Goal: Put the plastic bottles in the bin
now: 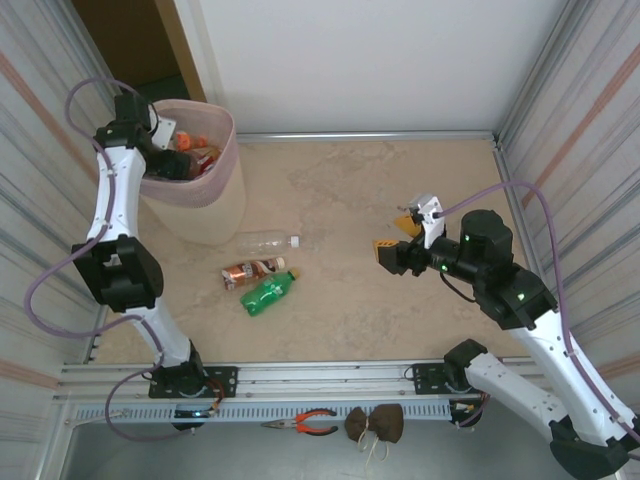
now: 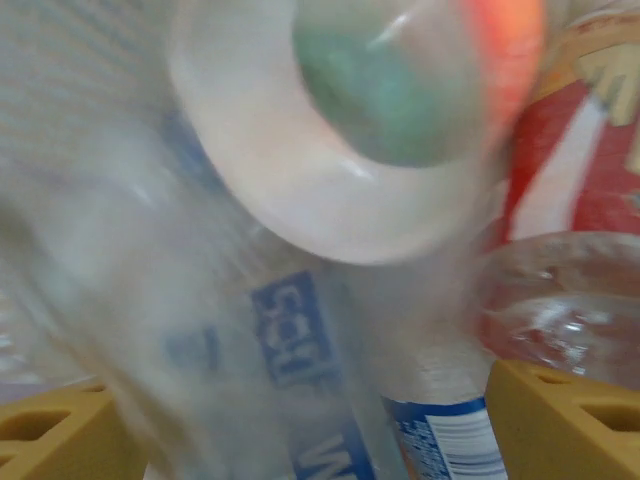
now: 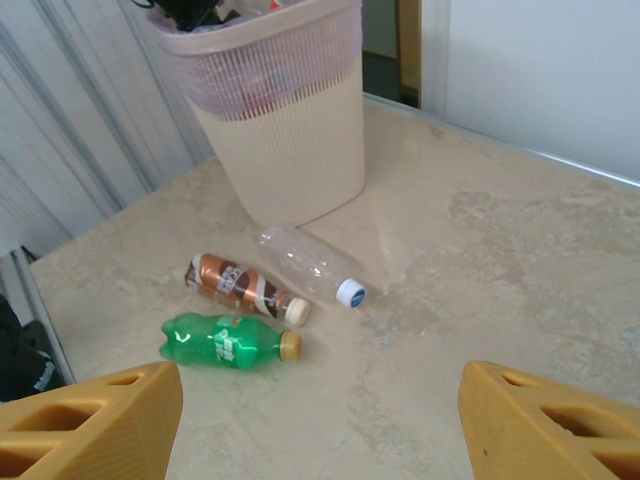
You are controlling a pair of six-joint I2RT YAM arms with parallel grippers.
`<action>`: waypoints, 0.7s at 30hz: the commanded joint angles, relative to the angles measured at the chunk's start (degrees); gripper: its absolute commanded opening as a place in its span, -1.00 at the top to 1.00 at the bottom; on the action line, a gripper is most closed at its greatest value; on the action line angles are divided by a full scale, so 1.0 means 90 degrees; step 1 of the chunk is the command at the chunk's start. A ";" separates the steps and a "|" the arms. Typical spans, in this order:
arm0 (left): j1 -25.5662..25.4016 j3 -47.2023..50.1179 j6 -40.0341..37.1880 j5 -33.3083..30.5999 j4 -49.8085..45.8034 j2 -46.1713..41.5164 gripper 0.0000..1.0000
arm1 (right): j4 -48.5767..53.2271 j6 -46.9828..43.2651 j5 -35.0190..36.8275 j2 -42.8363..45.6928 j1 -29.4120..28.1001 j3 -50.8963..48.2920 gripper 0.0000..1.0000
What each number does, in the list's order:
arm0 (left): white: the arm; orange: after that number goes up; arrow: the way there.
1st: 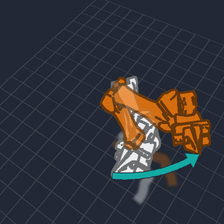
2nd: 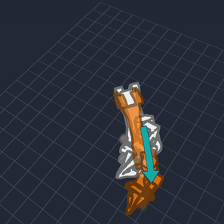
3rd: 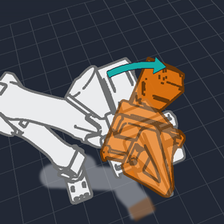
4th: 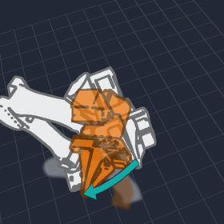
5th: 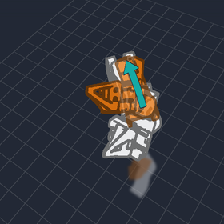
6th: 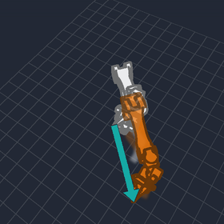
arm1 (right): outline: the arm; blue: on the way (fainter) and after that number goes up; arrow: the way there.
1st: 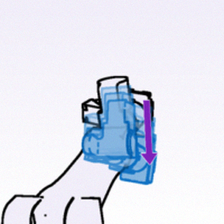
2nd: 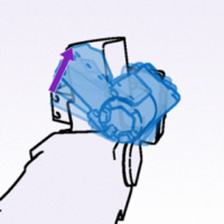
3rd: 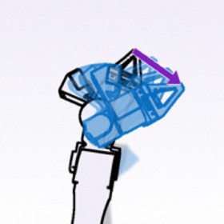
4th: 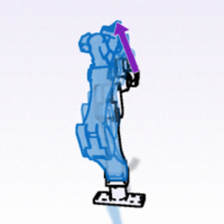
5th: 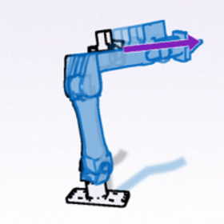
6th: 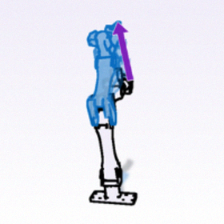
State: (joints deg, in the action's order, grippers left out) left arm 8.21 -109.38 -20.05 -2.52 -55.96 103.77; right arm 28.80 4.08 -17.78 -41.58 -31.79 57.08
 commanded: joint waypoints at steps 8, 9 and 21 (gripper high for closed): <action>-0.0032 -0.0342 0.0498 0.0992 -0.0169 -0.1139 -0.71 | -0.0016 0.0105 0.0111 0.0253 0.0027 0.0039 -0.43; -0.0033 -0.0320 0.0540 0.1058 -0.0164 -0.1198 -0.70 | -0.0016 0.0106 0.0115 0.0250 0.0029 0.0044 -0.43; 0.0012 -0.0263 0.0735 0.1449 0.0113 -0.1523 -0.30 | 0.0058 0.0133 0.0087 0.0277 0.0026 0.0097 -0.42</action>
State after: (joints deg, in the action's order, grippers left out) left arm 8.03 -110.78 -14.15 9.67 -56.23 90.89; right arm 28.91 4.12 -17.58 -39.70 -31.79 57.08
